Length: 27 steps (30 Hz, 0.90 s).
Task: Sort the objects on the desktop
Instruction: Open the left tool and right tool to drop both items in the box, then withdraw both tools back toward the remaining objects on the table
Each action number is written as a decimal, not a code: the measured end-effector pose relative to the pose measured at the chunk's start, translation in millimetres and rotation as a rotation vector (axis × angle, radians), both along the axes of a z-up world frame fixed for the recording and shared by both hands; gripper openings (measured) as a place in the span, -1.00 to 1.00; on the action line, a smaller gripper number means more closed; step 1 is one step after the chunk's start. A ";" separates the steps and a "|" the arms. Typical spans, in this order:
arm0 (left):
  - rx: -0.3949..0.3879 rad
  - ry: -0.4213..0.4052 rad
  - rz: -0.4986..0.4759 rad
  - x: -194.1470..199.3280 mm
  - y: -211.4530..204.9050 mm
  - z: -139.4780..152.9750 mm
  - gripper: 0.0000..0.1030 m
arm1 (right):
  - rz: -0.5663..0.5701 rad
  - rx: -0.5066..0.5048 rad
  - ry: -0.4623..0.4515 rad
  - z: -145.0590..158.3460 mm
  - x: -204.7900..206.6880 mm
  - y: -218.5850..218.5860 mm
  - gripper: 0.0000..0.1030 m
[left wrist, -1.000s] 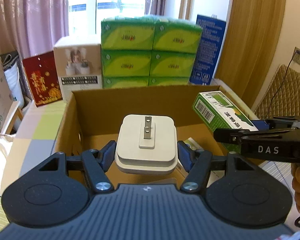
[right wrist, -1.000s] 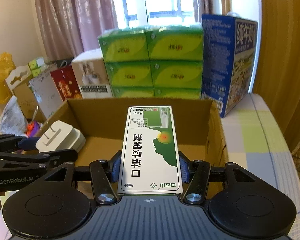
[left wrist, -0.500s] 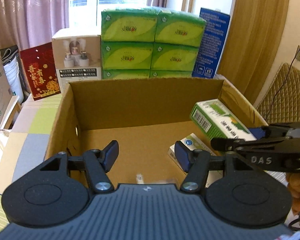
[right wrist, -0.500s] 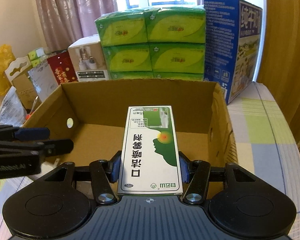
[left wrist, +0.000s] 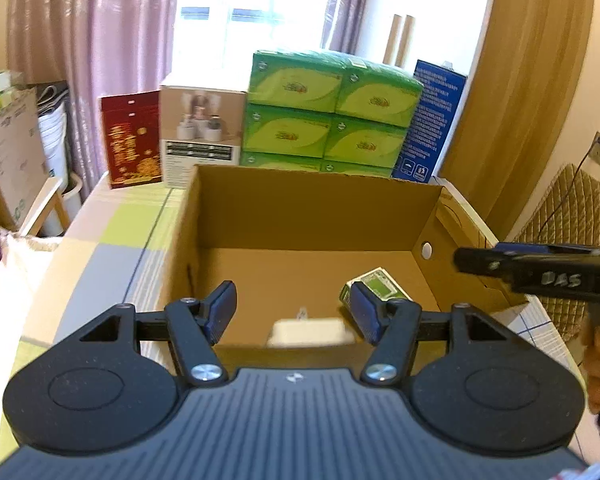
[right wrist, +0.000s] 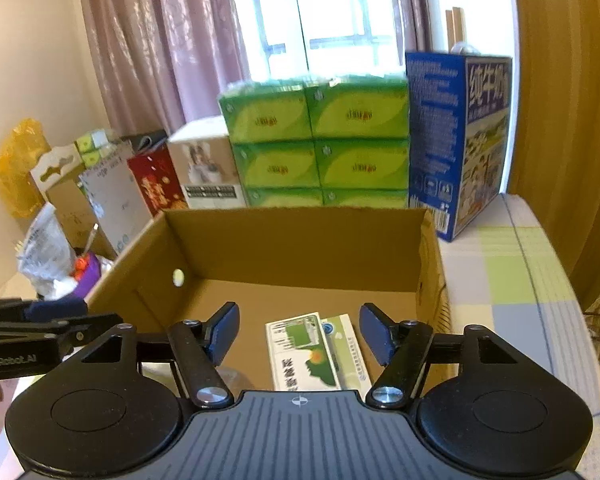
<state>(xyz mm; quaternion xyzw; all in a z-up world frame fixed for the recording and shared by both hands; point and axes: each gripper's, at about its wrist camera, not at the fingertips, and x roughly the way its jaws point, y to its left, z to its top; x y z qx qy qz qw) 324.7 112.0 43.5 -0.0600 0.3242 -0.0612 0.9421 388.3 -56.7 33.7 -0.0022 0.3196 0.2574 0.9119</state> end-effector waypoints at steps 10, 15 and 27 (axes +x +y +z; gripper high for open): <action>-0.015 0.032 0.042 -94.0 8.7 -12.9 0.14 | 0.017 0.008 -0.024 10.8 -95.2 -24.3 0.48; -0.010 0.046 0.051 -137.7 11.8 -25.5 0.16 | -0.015 0.049 0.036 -3.6 -132.4 -45.5 0.52; -0.019 0.027 0.012 -194.7 17.7 -44.0 0.33 | -0.057 0.106 0.080 -50.1 -194.6 -69.8 0.60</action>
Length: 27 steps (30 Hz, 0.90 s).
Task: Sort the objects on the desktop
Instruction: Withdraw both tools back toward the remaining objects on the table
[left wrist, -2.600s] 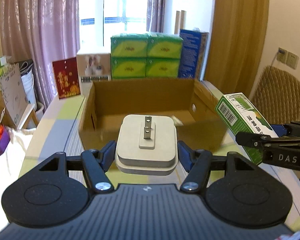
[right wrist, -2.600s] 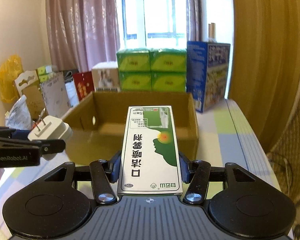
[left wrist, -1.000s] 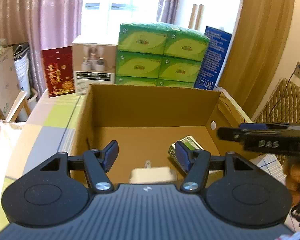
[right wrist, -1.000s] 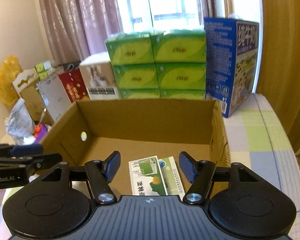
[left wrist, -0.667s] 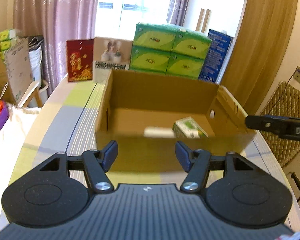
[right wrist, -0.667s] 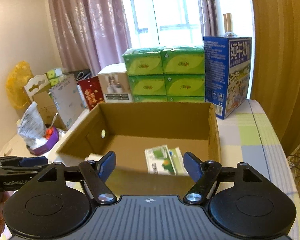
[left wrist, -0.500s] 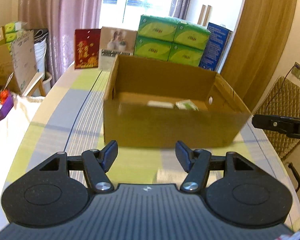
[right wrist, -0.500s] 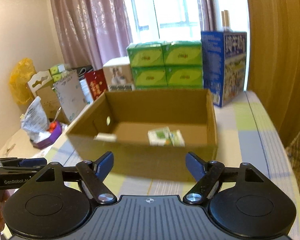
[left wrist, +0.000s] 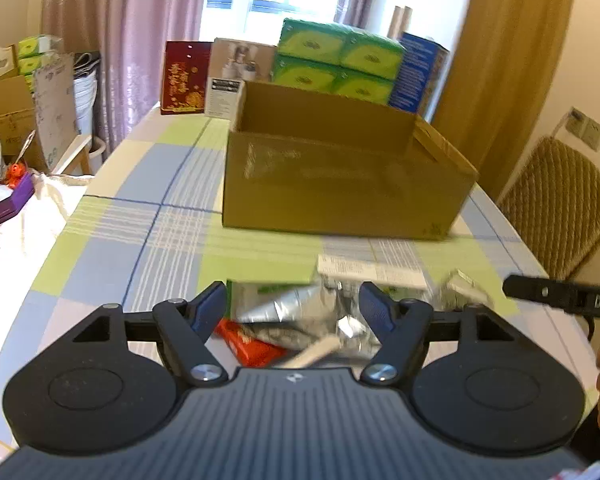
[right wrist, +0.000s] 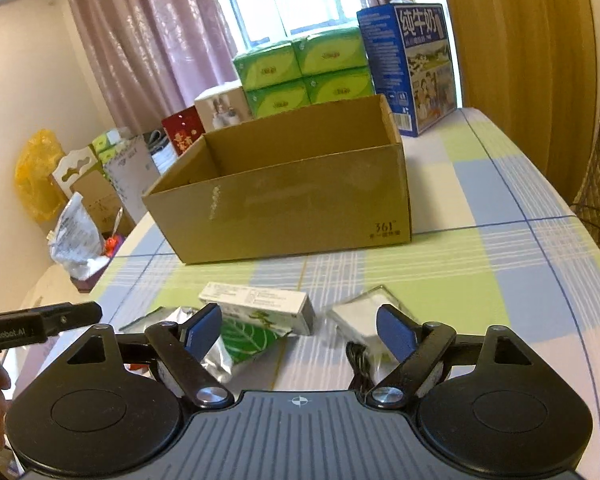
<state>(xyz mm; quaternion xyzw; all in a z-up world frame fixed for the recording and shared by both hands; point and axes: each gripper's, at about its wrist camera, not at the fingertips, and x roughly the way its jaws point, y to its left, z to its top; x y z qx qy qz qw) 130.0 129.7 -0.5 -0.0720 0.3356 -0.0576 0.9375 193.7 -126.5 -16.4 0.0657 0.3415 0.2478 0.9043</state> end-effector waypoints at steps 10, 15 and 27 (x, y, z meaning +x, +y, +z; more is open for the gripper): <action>0.020 0.010 -0.096 -14.5 -8.2 -18.8 0.35 | -0.012 -0.072 0.052 -33.0 -5.1 -11.8 0.61; 0.011 0.033 -0.131 -8.4 -21.6 -24.0 0.35 | -0.026 -0.134 0.041 -42.6 -7.6 -17.1 0.61; 0.166 0.071 -0.180 -13.6 -38.3 -46.4 0.35 | 0.017 -0.160 0.080 -59.5 -1.2 -15.2 0.58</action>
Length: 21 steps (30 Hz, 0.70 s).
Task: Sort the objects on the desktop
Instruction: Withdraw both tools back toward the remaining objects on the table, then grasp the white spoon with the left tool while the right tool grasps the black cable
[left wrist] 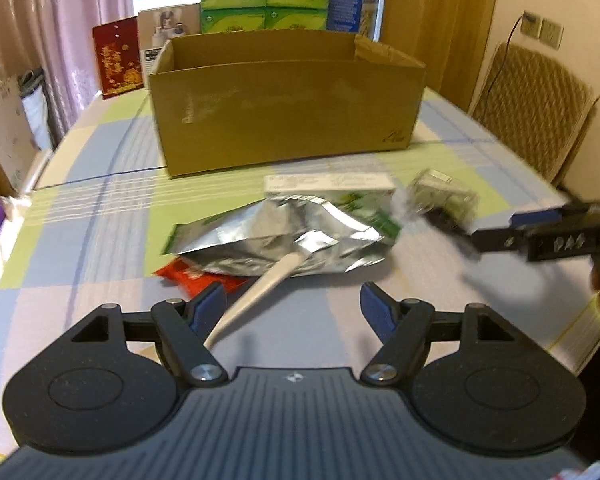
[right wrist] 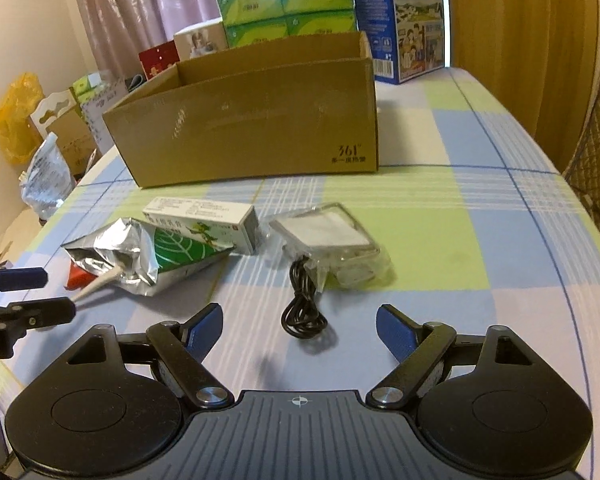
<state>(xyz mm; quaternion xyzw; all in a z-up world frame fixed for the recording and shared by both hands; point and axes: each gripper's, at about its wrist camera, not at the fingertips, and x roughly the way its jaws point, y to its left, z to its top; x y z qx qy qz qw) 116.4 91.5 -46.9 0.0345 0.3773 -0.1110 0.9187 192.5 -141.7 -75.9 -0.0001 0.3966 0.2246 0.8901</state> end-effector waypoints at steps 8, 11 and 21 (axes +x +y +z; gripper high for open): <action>0.125 0.014 0.044 -3.6 41.0 -14.3 0.34 | 0.000 -0.006 0.024 -3.6 2.2 3.1 0.57; 0.148 0.047 0.048 -1.9 51.9 -19.7 0.34 | 0.008 -0.010 0.024 -3.4 2.7 7.2 0.57; 0.088 0.167 0.012 -3.4 59.1 -34.7 0.20 | 0.000 -0.022 0.029 -5.5 4.3 8.7 0.57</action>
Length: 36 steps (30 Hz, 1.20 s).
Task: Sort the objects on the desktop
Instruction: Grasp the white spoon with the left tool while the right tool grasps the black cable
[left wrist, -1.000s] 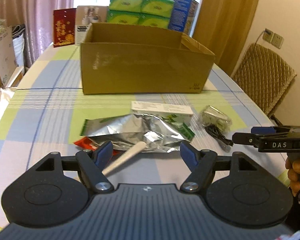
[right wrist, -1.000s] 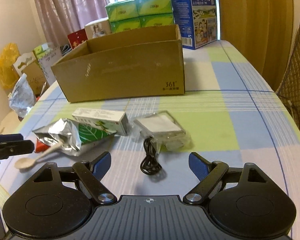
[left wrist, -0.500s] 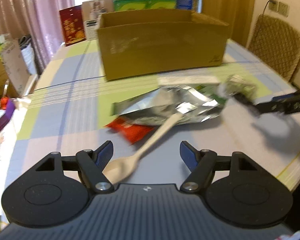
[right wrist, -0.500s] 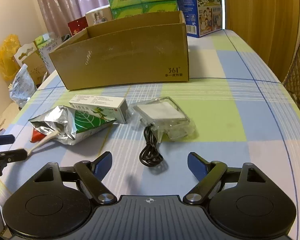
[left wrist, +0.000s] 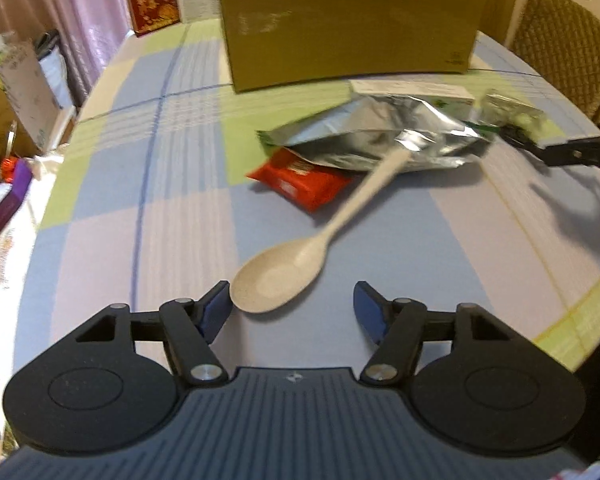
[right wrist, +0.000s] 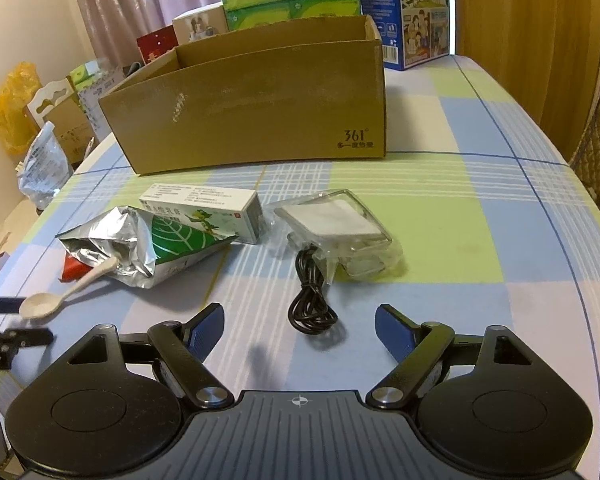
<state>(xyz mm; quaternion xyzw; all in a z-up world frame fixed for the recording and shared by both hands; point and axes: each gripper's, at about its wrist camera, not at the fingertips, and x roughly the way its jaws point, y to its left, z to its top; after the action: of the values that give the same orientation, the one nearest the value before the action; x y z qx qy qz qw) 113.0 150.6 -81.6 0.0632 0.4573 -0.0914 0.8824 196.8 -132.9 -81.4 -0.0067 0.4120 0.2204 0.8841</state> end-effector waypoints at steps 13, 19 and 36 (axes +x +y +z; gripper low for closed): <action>-0.036 -0.051 -0.192 -23.7 -44.3 5.5 0.19 | -0.003 -0.007 -0.013 0.5 -2.1 -0.6 0.57; 0.020 -0.065 -0.212 -21.6 -48.3 2.0 0.03 | -0.006 -0.018 -0.012 -1.8 -0.5 -0.8 0.56; -0.087 -0.012 -0.119 -19.9 -60.0 2.0 -0.47 | 0.010 -0.064 0.001 -17.2 15.2 8.0 -0.02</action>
<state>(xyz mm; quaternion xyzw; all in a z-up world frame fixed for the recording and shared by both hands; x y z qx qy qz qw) 93.1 90.6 -79.7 0.0524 0.4432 -0.1628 0.8799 212.0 -125.0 -98.6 -0.0369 0.4193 0.2114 0.8821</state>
